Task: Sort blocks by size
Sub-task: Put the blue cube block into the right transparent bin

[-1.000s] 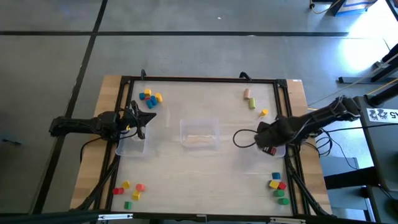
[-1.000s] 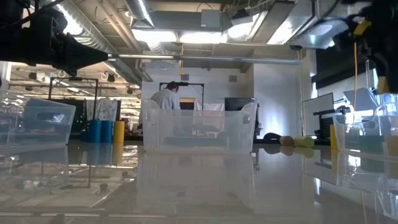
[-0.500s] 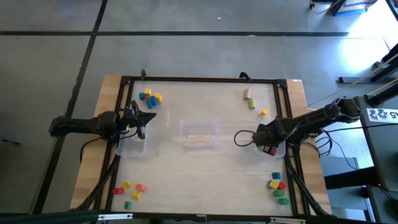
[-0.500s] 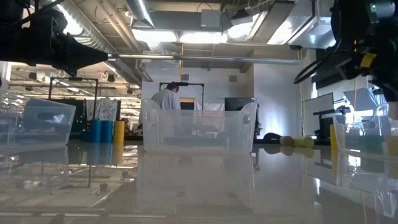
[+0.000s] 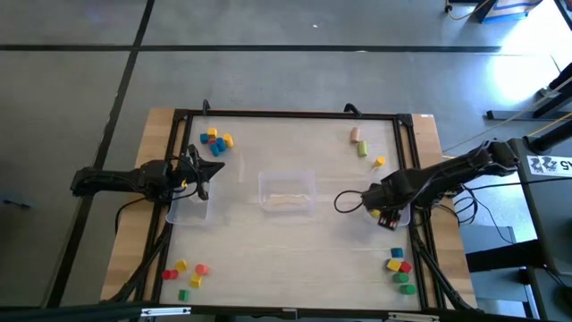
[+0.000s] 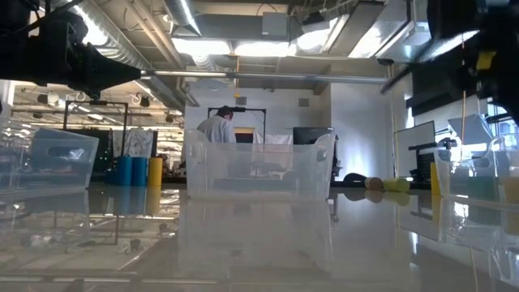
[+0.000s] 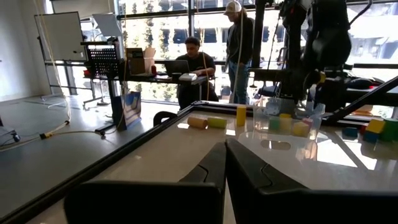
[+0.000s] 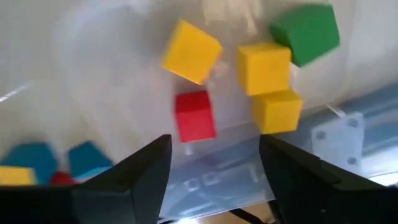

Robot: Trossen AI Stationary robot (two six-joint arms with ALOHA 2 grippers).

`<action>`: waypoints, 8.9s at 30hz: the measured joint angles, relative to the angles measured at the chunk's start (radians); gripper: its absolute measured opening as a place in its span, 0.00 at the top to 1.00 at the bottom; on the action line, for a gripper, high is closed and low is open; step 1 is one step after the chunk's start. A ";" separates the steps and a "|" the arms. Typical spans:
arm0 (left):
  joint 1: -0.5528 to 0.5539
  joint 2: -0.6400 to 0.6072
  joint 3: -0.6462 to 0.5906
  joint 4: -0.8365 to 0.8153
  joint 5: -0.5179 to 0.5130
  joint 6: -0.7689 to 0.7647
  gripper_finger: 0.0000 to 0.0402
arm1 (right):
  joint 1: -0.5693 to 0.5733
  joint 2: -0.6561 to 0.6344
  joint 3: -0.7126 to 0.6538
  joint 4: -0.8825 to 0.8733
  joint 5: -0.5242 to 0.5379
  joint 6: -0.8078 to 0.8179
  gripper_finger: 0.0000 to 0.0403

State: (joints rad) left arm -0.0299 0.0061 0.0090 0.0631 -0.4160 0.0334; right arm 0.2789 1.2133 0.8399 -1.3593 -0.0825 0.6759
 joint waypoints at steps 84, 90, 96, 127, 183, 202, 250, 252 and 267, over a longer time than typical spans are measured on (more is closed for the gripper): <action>0.000 0.000 0.000 0.000 0.000 -0.011 0.99 | 0.591 0.385 0.153 0.315 -0.299 0.549 0.49; 0.000 0.000 0.000 0.000 0.000 -0.011 0.99 | 0.592 0.394 0.154 0.416 -0.212 0.497 0.49; 0.000 0.000 0.000 0.000 0.000 -0.011 0.99 | 0.592 0.431 0.153 0.384 -0.191 0.497 0.49; 0.000 0.000 0.000 0.000 0.000 -0.029 0.99 | 0.591 0.538 0.162 0.395 -0.234 0.433 0.67; 0.000 0.000 0.000 0.000 0.000 0.018 0.99 | 0.094 -0.232 -0.126 0.151 0.378 0.343 0.65; 0.000 0.005 0.004 -0.005 -0.017 -0.092 0.51 | 0.093 -0.199 -0.128 0.121 0.404 0.367 0.49; 0.846 1.078 0.770 -0.805 0.054 -0.429 0.48 | -0.385 0.184 0.048 0.708 1.279 -0.740 0.34; 0.859 1.095 0.770 -0.806 0.054 -0.429 0.48 | -0.402 0.199 0.048 0.707 1.278 -0.733 0.34; 0.896 1.265 0.754 -0.743 -0.025 -0.545 0.48 | -0.411 0.212 0.048 0.737 1.250 -0.731 0.34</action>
State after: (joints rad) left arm 0.8661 1.2708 0.7631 -0.6801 -0.4413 -0.5118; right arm -0.1322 1.4250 0.8883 -0.6226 1.1680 -0.0549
